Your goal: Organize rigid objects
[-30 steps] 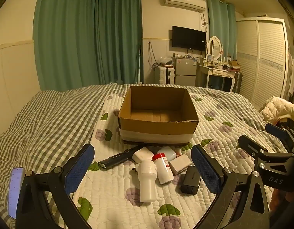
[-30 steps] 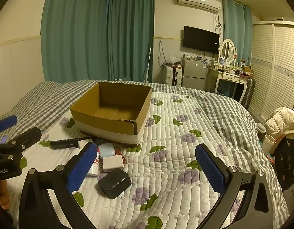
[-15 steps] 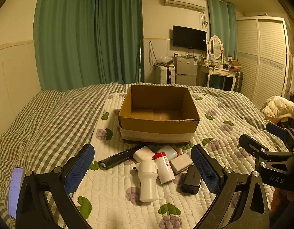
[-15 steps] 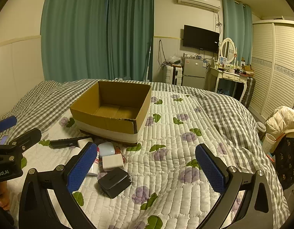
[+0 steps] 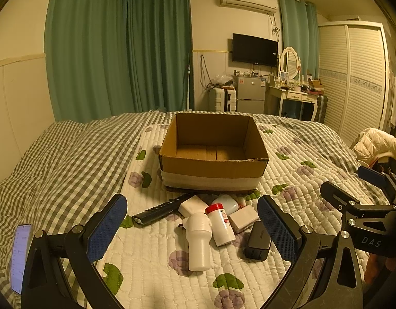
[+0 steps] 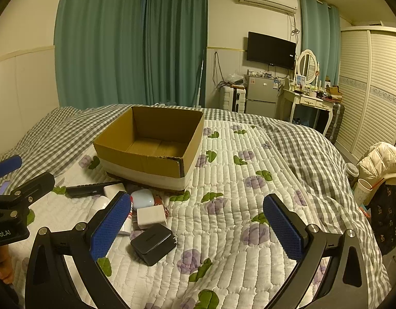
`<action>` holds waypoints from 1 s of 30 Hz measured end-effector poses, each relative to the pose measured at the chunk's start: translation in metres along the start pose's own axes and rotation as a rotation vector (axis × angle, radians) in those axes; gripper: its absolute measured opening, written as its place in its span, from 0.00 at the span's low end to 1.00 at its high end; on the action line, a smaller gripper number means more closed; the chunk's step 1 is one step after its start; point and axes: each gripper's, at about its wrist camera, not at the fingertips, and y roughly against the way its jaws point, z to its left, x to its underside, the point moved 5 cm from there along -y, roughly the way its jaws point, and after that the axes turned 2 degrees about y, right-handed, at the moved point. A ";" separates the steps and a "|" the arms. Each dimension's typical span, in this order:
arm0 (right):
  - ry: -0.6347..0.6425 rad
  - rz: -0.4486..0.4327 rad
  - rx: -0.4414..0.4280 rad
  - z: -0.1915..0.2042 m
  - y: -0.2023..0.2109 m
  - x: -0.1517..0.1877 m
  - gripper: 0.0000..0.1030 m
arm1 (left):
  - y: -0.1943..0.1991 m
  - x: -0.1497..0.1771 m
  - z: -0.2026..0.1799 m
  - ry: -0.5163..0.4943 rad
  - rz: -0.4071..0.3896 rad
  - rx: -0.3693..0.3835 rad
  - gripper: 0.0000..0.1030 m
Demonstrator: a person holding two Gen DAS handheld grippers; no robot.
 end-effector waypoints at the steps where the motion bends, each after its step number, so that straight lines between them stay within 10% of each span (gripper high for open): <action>1: 0.000 0.001 0.000 0.000 0.000 0.000 1.00 | 0.000 0.000 0.000 0.001 0.000 0.000 1.00; 30: 0.014 0.006 0.002 0.003 -0.002 0.000 1.00 | 0.000 -0.003 0.002 0.012 0.006 0.000 1.00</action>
